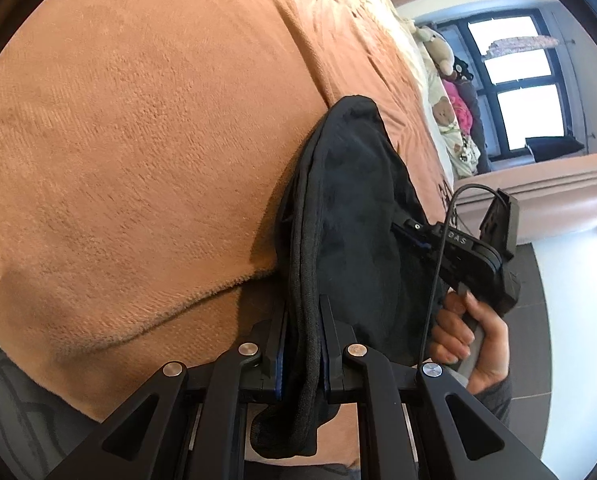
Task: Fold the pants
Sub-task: 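Hold the pants with both tools and fold them toward the left tool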
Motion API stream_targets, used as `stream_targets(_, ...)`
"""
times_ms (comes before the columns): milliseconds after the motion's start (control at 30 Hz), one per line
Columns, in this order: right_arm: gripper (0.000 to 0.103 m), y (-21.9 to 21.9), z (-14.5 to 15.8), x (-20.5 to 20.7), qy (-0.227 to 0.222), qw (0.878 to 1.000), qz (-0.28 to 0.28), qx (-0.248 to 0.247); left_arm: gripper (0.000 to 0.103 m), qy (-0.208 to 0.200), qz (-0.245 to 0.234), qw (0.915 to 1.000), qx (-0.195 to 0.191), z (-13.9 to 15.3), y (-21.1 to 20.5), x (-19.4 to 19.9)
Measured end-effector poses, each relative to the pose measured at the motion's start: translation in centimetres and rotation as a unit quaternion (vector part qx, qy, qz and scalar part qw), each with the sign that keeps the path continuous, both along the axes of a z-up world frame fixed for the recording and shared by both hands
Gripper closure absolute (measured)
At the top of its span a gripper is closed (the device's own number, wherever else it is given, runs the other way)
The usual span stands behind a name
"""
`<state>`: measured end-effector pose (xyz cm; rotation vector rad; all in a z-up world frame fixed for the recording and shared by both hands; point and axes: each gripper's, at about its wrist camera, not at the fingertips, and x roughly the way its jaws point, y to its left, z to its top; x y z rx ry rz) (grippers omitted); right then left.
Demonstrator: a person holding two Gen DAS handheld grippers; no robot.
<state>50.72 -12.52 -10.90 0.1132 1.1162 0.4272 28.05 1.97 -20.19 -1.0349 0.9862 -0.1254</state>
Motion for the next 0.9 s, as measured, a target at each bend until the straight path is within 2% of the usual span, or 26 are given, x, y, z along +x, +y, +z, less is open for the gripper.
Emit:
stream_targets(300, 0.098, 0.1, -0.3, 3.6, 0.003, 1.0, -0.026, -0.008, 0.09, 0.01, 0.009, 0.9998, -0.013, -0.4, 0.3, 0.3)
stream_targets(500, 0.102, 1.4, -0.5, 5.9, 0.002, 0.999, -0.034, -0.035, 0.09, 0.017, 0.008, 0.9996, -0.019, -0.7, 0.3, 0.9)
stream_targets(733, 0.103, 2.6, -1.1, 7.1, 0.002, 0.998, -0.044, -0.053, 0.09, 0.004, 0.008, 0.9991, -0.041, -1.5, 0.5, 1.4)
stream_targets(900, 0.101, 2.4, 0.7, 6.6, -0.007, 0.998, -0.031, -0.058, 0.091, -0.016, 0.001, 0.9985, -0.053, -0.7, 0.6, 1.1)
